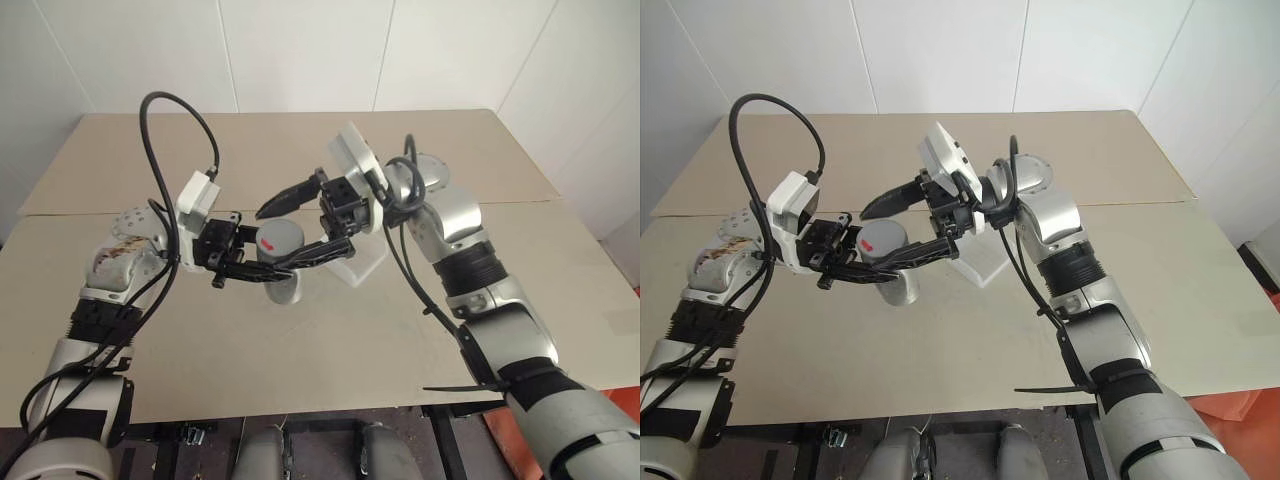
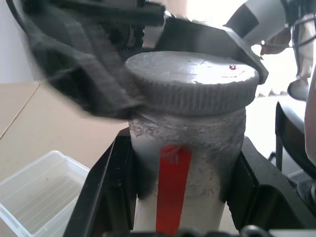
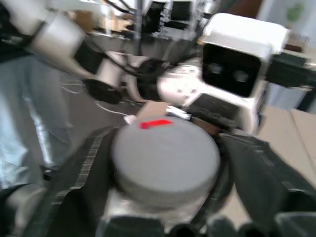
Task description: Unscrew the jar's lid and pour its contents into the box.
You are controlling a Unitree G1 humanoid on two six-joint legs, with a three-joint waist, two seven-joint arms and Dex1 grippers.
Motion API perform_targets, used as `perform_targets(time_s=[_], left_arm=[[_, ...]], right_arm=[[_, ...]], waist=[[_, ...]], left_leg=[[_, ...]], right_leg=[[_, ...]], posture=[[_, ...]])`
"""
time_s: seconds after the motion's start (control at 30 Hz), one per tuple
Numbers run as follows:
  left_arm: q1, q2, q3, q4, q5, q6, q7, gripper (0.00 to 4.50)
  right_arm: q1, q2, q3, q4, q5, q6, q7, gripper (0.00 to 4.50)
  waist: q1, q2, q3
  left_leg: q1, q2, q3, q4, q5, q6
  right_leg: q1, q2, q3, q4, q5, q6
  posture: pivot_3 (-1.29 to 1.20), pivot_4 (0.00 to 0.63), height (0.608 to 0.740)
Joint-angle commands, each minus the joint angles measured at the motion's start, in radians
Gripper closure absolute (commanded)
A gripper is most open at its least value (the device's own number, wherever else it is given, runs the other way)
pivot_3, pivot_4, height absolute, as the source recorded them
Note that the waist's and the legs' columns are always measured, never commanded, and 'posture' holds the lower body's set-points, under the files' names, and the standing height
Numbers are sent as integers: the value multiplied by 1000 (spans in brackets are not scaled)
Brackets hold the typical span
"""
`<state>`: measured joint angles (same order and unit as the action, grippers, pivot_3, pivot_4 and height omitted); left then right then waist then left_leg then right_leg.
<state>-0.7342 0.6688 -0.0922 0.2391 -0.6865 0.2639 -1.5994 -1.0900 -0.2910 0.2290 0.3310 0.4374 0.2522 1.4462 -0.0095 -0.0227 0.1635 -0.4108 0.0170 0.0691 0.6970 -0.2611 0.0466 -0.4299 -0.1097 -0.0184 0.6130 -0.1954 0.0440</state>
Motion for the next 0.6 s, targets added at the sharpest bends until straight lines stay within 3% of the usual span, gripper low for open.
perform_targets(time_s=[0.03, 0.2, 0.33, 0.47, 0.6], left_arm=[[-16, -16, 74, 11, 12, -31, 27, 2307], [33, -49, 135, 12, 52, -58, 139, 2307], [60, -71, 147, -18, 60, -53, 169, 2307], [65, -86, 144, -34, 66, -49, 186, 2307], [62, -89, 142, -44, 68, -45, 189, 2307]], right_arm=[[90, -61, -95, -190, 23, 66, -132, 47], [241, -111, -172, -504, 85, 286, -374, 47], [264, -80, -143, -658, 89, 422, -544, 47], [213, -4, -69, -663, 17, 517, -707, 47], [174, 44, -17, -596, -35, 540, -779, 47]], waist=[[7, 0, 0], [6, 0, 0], [-8, 0, 0], [-9, 0, 0], [-5, 0, 0]], left_leg=[[-1, 0, 0, 1, 0, -1], [-4, 0, 0, 2, 2, -4], [-4, 0, 1, 1, 0, -1], [-4, 0, 1, 1, 0, 0], [-4, -1, 1, 1, 0, 0]], right_leg=[[0, -1, -1, 0, 0, 0], [-3, -1, 0, 2, 0, 0], [-6, 0, 2, 4, 0, 0], [-7, 0, 3, 7, 0, 0], [-8, 0, 3, 8, 0, 0]], posture=[[0, 150, 740], [0, 150, 740], [0, 150, 740], [0, 150, 740], [0, 150, 740]])
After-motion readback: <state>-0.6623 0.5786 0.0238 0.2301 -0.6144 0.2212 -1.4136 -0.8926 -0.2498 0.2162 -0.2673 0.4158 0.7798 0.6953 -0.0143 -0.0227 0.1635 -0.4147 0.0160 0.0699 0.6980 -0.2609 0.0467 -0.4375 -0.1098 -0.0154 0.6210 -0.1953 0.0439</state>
